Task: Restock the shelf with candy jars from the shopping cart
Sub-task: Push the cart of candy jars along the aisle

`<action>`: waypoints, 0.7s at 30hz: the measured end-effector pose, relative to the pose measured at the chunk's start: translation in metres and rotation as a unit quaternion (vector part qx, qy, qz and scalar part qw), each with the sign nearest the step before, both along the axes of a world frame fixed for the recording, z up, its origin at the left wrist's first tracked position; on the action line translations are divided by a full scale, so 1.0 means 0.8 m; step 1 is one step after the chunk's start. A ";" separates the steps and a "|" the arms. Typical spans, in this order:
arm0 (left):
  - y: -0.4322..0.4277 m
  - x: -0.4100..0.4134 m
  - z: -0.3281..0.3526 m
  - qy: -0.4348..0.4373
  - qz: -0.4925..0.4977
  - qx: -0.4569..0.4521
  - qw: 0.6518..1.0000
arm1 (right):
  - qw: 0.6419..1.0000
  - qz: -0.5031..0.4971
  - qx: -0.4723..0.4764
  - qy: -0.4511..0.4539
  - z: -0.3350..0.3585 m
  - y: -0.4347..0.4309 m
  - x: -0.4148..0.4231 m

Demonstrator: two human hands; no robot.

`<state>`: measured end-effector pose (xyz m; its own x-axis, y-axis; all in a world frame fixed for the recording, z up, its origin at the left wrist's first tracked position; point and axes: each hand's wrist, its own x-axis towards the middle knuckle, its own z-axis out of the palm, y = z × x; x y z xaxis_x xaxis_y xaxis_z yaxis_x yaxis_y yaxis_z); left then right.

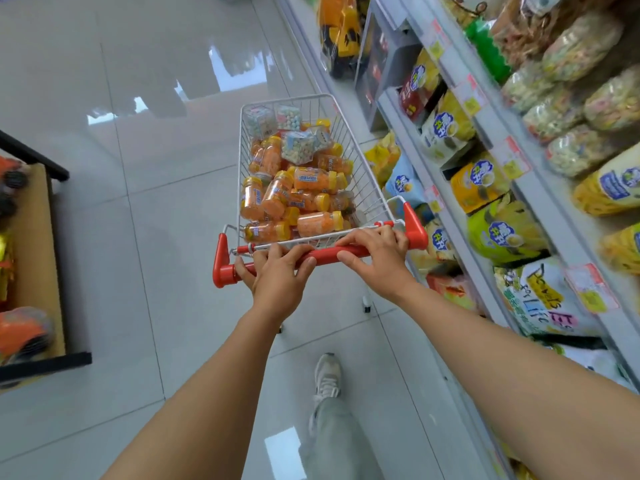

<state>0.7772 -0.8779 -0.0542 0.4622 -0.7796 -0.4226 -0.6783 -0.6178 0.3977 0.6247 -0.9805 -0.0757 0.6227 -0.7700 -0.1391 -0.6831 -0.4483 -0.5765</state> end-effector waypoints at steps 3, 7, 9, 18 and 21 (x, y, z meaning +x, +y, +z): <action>-0.049 0.029 0.004 0.010 0.002 0.008 1.000 | 1.000 -0.004 0.014 0.002 0.005 -0.047 0.030; -0.107 0.062 0.005 0.009 -0.004 0.019 1.000 | 1.000 -0.007 0.008 0.008 0.008 -0.104 0.062; -0.134 0.077 0.006 0.006 -0.010 0.032 0.999 | 1.000 -0.011 0.013 0.011 0.009 -0.131 0.076; -0.240 0.121 0.010 0.035 -0.079 0.093 0.992 | 0.999 -0.031 0.016 0.012 0.012 -0.224 0.109; -0.264 0.126 0.011 0.052 -0.103 0.098 0.988 | 0.998 -0.061 0.024 0.024 0.013 -0.242 0.111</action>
